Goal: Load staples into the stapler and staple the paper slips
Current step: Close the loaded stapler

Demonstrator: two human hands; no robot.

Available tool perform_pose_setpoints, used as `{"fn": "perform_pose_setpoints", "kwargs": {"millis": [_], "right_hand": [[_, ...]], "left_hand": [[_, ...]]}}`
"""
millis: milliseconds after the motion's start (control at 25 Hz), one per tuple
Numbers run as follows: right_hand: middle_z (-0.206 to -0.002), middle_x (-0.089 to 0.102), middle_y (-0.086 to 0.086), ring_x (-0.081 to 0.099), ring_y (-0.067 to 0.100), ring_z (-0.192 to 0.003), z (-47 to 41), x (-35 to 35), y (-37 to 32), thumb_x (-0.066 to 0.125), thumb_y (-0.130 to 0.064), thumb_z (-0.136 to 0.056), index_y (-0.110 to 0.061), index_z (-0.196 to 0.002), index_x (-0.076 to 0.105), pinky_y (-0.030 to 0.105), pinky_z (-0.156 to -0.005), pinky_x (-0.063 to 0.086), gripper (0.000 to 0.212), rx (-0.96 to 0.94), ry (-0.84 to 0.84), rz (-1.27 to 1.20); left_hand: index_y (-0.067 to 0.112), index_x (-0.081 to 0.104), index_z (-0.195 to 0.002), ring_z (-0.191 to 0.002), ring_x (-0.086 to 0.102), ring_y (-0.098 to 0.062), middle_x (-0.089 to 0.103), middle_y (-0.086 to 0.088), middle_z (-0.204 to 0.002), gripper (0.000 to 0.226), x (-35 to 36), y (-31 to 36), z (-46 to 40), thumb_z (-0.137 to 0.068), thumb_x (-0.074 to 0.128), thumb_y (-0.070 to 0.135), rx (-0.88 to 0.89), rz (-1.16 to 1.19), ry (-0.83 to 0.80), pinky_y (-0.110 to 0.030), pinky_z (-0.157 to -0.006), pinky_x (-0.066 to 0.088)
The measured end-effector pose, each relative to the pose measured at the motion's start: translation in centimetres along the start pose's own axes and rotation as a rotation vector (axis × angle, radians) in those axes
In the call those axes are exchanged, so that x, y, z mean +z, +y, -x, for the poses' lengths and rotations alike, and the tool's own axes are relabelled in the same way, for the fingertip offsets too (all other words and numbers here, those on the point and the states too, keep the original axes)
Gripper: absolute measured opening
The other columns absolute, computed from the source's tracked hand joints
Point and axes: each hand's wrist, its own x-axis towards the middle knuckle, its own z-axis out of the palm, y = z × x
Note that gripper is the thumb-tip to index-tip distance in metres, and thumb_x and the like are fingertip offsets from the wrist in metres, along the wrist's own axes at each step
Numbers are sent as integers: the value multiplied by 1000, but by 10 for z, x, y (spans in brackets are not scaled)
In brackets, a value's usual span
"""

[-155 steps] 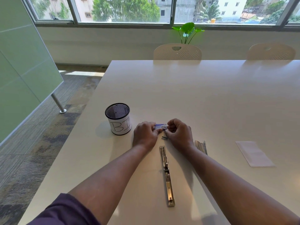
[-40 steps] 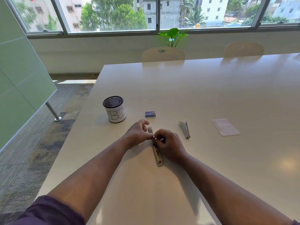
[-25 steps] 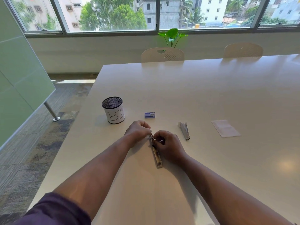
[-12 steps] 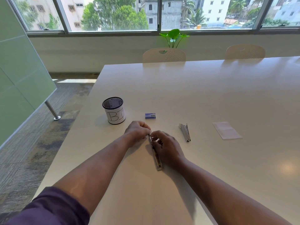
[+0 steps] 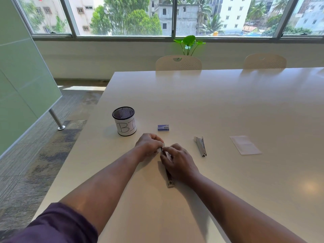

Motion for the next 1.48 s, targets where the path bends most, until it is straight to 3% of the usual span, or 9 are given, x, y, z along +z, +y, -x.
{"fn": "perform_pose_setpoints", "kwargs": {"millis": [280, 560, 760, 880, 1080, 1240, 1480], "right_hand": [[-122, 60, 1, 60, 22, -107, -1, -4, -1, 57, -58, -80, -25, -144, 45, 34, -90, 47, 74, 36, -37, 11], [-108, 58, -5, 56, 20, -109, 1, -5, -2, 54, -62, -78, -25, -150, 32, 30, -85, 41, 84, 63, -61, 15], [-105, 56, -5, 55, 21, -107, 0, -7, -6, 53, -66, -73, -22, -153, 28, 30, -85, 40, 95, 70, -89, 25], [-108, 65, 7, 60, 28, -104, -1, -7, -12, 59, -50, -76, -18, -154, 28, 28, -78, 38, 89, 89, -96, 30], [-100, 70, 14, 65, 36, -94, 4, -3, -24, 53, -33, -78, -15, -149, 28, 33, -66, 37, 77, 121, -49, 132], [-102, 71, 15, 66, 38, -94, 8, -4, -27, 52, -30, -77, -16, -148, 32, 34, -67, 40, 75, 140, 21, 142], [-100, 72, 8, 67, 32, -91, 7, -10, -25, 60, -34, -81, -16, -152, 30, 37, -73, 49, 80, 179, 63, 115]], "left_hand": [[16, 78, -86, -60, 56, -9, 69, 3, -70, 4, -5, -9, 3, -85, 77, 19, 82, 17, -36, -22, -58, 48], [16, 78, -91, -72, 65, -12, 72, 1, -78, 18, -8, -12, 6, -77, 86, 19, 127, 19, -72, -32, -78, 55], [20, 78, -88, -66, 63, -7, 68, 11, -65, 14, -5, -13, 6, -77, 86, 24, 165, -62, -33, -27, -72, 52], [22, 77, -90, -70, 62, -11, 68, 9, -70, 15, -3, -15, 6, -79, 84, 30, 181, -88, 9, -30, -76, 51], [23, 78, -92, -66, 62, -11, 67, 9, -67, 20, 1, -23, 12, -81, 80, 39, 271, -186, 158, -27, -69, 49], [26, 76, -89, -70, 65, -12, 67, 11, -65, 20, 10, -27, 19, -86, 70, 44, 347, -239, 289, -26, -66, 47], [22, 75, -92, -74, 68, -15, 72, 7, -74, 22, 11, -29, 18, -89, 63, 40, 394, -93, 359, -32, -72, 55]]}}
